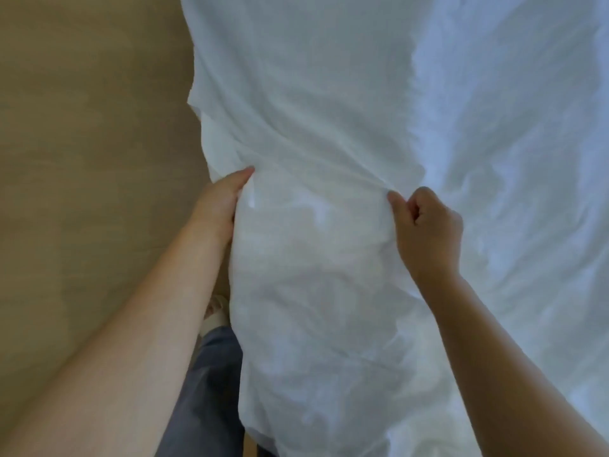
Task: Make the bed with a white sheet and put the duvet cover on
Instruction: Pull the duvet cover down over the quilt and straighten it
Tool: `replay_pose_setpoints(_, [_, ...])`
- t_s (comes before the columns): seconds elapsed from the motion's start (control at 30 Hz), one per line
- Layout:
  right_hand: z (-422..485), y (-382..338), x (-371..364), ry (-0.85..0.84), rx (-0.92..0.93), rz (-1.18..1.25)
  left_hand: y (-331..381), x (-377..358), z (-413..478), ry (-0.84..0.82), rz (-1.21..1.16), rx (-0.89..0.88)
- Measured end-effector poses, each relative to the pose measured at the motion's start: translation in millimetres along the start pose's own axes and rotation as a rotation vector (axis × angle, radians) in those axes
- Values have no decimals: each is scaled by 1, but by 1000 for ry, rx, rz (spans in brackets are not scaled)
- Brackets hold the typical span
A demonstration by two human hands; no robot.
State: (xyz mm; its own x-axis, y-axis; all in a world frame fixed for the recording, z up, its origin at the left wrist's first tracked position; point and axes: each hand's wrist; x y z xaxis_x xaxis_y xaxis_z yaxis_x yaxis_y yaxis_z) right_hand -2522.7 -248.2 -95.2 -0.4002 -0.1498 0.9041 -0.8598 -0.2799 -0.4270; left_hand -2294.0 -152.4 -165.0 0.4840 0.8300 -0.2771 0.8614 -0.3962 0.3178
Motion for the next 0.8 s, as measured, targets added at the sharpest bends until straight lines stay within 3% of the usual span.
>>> replay_pose_setpoints(0.1, [11, 15, 15, 22, -68, -95, 7, 21, -8, 126, 37, -91])
replay_pose_setpoints(0.23, [12, -4, 1, -107, -94, -178, 14, 29, -19, 107, 89, -6])
replay_pose_setpoints(0.3, [21, -23, -9, -80, -84, -159, 26, 26, -22, 29, 169, 40])
replay_pose_setpoints(0.4, [51, -64, -31, -36, -91, -49, 42, 26, -26, -217, 209, 103])
replay_pose_setpoints(0.47, [70, -92, -51, -101, -104, -22, 51, 22, -28, -296, 270, 62])
replay_pose_setpoints(0.57, [87, -114, -76, -267, -161, -35, 61, 11, -28, -277, 342, -32])
replay_pose_setpoints(0.63, [95, -117, -82, -335, -149, -88, 69, 4, -23, -276, 198, -30])
replay_pose_setpoints(0.7, [103, -117, -77, -344, -81, -76, 81, 0, -15, -284, -109, 16])
replay_pose_setpoints(0.8, [109, -120, -64, -231, 4, 93, 97, -8, 5, -282, -363, 127])
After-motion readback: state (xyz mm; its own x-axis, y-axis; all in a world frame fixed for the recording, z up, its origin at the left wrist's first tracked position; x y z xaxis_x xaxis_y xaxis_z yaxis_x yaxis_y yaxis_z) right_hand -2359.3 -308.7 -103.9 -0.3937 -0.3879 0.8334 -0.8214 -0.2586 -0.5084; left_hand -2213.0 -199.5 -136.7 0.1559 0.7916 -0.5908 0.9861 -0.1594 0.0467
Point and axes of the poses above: each hand's wrist, its own z-axis towards the middle knuckle, its own x-axis out of the back of the hand, y = z × x, and after that the axes turned 5 degrees about x, right-handed
